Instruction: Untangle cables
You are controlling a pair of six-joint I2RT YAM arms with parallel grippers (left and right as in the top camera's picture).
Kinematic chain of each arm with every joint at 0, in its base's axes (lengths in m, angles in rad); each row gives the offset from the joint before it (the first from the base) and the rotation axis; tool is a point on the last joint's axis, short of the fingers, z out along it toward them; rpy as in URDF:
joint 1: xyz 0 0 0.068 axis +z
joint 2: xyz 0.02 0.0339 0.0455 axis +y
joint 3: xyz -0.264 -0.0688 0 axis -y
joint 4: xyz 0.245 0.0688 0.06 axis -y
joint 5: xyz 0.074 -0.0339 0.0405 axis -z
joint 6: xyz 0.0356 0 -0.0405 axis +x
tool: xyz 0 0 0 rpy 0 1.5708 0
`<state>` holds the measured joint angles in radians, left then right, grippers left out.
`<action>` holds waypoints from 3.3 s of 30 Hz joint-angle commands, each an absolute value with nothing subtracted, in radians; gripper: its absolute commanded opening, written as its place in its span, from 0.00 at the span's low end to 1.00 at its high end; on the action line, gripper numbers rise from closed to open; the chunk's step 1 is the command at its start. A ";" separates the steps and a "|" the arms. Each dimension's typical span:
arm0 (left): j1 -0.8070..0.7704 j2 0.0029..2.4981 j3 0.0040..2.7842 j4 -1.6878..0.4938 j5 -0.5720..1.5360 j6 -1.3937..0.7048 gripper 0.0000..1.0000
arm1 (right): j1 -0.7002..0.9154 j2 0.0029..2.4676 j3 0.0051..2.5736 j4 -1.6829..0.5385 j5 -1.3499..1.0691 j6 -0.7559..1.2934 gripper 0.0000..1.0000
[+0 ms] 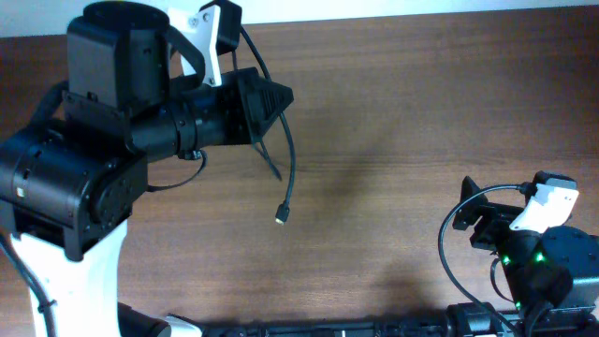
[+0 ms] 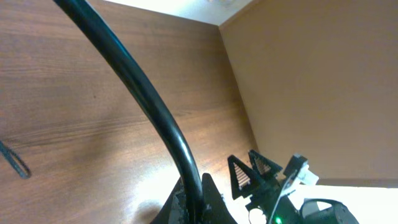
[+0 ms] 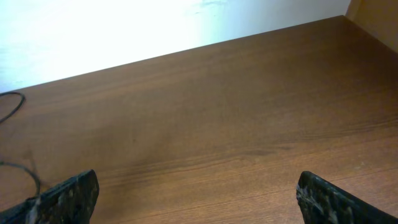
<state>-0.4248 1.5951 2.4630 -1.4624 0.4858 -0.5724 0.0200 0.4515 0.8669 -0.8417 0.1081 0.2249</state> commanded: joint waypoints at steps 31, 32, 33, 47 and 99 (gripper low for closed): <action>-0.457 2.210 2.045 -1.291 -0.039 -0.118 0.00 | 0.012 0.654 0.867 -0.876 0.105 0.218 1.00; -0.469 2.210 2.011 -1.275 -0.057 -0.118 0.00 | 0.012 0.654 0.867 -0.875 0.105 0.218 1.00; -0.486 2.210 1.969 -1.261 -0.094 -0.118 0.00 | 0.012 0.654 0.867 -0.876 0.105 0.218 1.00; -0.552 2.210 1.834 -1.427 -0.215 -0.287 0.99 | 0.012 0.654 0.867 -0.886 0.105 0.217 1.00; -0.547 2.159 1.278 -0.962 -0.067 -0.500 0.30 | 0.012 0.654 0.867 -0.916 0.106 0.217 1.00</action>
<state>-0.5533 2.0659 1.3846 -1.0039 -0.1905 -0.5503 0.0200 0.6559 0.8665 -0.9157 0.1047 0.2241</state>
